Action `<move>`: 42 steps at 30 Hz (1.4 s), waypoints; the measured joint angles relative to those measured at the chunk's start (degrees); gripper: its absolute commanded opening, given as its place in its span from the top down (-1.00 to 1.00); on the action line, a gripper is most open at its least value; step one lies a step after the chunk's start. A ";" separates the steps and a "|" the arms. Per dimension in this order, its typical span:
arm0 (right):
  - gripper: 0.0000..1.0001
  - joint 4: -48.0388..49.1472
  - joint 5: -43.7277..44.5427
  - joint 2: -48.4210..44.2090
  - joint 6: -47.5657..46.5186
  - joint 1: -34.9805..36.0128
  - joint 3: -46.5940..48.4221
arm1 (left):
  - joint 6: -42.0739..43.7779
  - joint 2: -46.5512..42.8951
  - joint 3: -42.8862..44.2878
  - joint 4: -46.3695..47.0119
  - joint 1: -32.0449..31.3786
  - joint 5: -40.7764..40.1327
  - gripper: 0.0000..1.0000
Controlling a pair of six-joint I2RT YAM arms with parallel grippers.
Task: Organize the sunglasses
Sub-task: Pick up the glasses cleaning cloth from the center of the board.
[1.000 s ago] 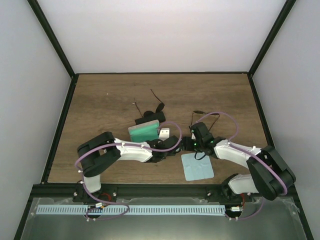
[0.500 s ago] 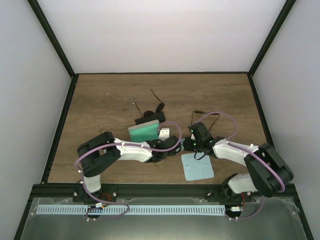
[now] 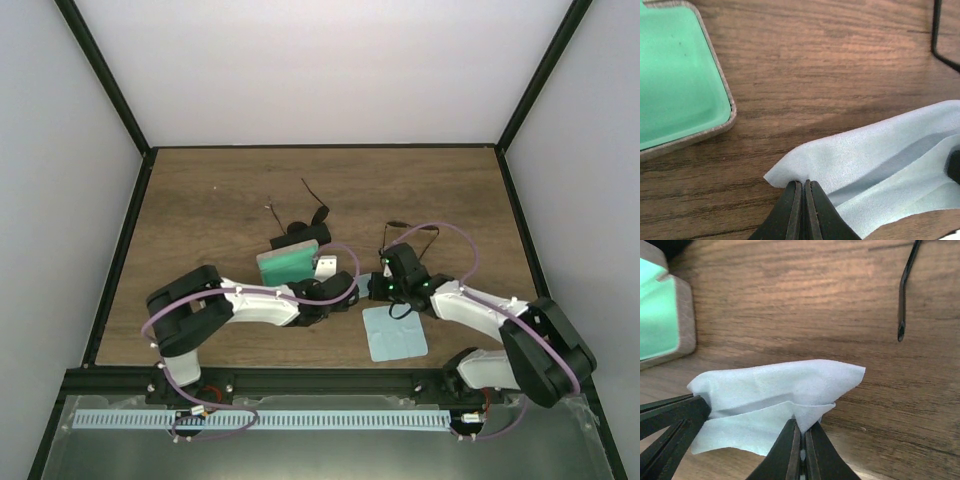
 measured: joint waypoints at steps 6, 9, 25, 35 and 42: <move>0.99 -0.37 -0.22 -4.66 -0.02 -0.02 0.00 | 0.39 -2.38 -0.04 -0.04 0.02 -1.29 0.91; 0.99 -0.61 -0.59 -5.62 -0.02 -0.02 0.00 | 0.57 -2.93 0.00 -0.44 0.04 -1.79 0.91; 0.99 0.04 -2.43 0.90 1.09 5.73 5.73 | 0.98 -13.25 -0.09 -8.37 0.11 -8.98 0.91; 0.99 0.81 0.35 12.24 3.48 12.13 16.04 | 0.22 -16.57 -4.00 -14.16 1.75 -13.09 0.91; 0.99 0.96 0.98 19.47 3.65 14.29 22.80 | -2.23 -18.69 -6.25 -16.79 3.10 -16.70 0.91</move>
